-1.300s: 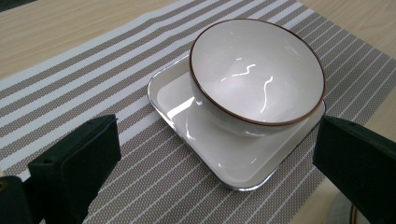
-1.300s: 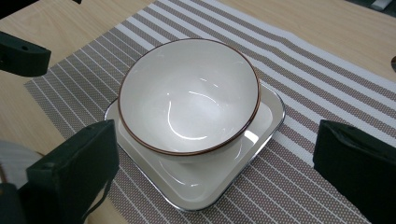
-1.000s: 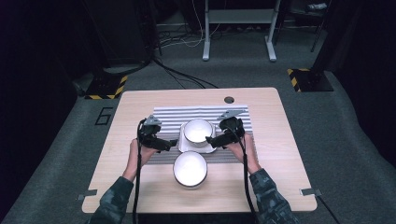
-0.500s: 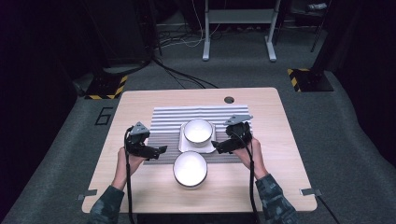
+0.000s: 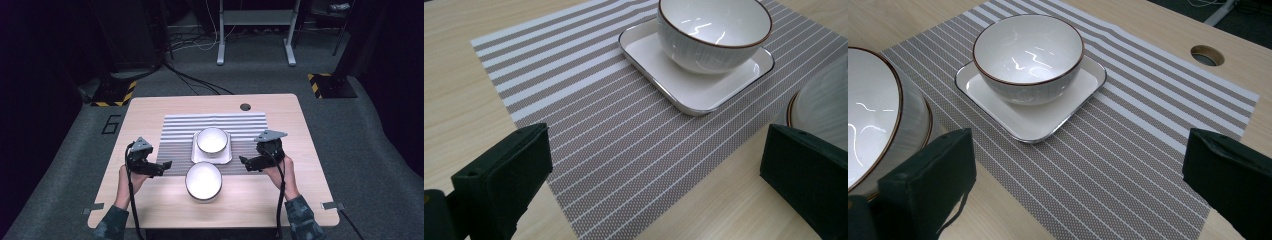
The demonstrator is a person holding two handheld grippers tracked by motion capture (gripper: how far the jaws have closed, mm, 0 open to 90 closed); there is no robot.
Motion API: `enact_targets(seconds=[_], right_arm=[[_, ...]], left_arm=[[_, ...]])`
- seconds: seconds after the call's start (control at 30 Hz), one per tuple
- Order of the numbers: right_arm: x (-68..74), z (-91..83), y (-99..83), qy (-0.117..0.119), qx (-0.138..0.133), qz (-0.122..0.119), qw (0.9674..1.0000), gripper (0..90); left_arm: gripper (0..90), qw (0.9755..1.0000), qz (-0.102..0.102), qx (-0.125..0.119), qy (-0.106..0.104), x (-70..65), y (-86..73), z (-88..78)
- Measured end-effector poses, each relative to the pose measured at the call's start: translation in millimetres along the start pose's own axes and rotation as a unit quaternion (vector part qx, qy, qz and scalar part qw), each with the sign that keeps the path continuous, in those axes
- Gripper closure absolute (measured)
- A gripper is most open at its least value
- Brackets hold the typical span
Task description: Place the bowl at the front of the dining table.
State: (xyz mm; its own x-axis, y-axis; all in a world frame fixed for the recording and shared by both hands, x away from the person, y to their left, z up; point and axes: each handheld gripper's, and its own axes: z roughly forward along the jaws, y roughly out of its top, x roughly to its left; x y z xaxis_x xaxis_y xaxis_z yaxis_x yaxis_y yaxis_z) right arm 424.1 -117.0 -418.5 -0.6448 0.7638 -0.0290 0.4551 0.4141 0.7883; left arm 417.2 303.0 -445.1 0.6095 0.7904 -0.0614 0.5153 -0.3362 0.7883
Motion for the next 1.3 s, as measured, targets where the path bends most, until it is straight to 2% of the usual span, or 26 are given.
enact_targets(seconds=[0.2, 0.3, 0.73, 0.93, 1.03, 1.2, 1.3], right_arm=[[-4.5, -12.7, -11.2, -0.011, -0.01, 0.007, 0.9999, 0.2], [-7.3, -18.0, -16.8, -0.018, -0.014, 0.011, 0.9997, 0.2], [-12.7, -31.2, -35.6, -0.048, -0.012, 0.018, 0.9986, 0.6], [-17.6, -37.8, -46.3, -0.063, -0.014, 0.028, 0.9975, 0.7], [-21.7, -39.8, -54.4, -0.066, -0.017, 0.045, 0.9967, 0.7], [-25.1, -42.1, -65.6, -0.077, -0.018, 0.054, 0.9954, 0.9], [-26.5, -43.0, -71.4, -0.082, -0.018, 0.056, 0.9949, 1.1]], left_arm=[[0.0, 0.9999, -0.011, -0.001, 0.008, 4.7, -11.5, -7.4], [0.0, 0.9999, -0.011, 0.001, 0.011, 5.6, -15.7, -10.6], [0.0, 0.9996, -0.019, 0.0, 0.023, 11.3, -28.9, -23.4], [0.0, 0.9991, -0.025, 0.007, 0.034, 15.4, -42.2, -27.6], [0.0, 0.9988, -0.028, 0.007, 0.039, 17.9, -50.7, -29.9], [0.0, 0.9982, -0.041, 0.005, 0.044, 22.9, -63.3, -34.1], [0.0, 0.9981, -0.041, 0.005, 0.046, 23.7, -67.6, -35.8]])
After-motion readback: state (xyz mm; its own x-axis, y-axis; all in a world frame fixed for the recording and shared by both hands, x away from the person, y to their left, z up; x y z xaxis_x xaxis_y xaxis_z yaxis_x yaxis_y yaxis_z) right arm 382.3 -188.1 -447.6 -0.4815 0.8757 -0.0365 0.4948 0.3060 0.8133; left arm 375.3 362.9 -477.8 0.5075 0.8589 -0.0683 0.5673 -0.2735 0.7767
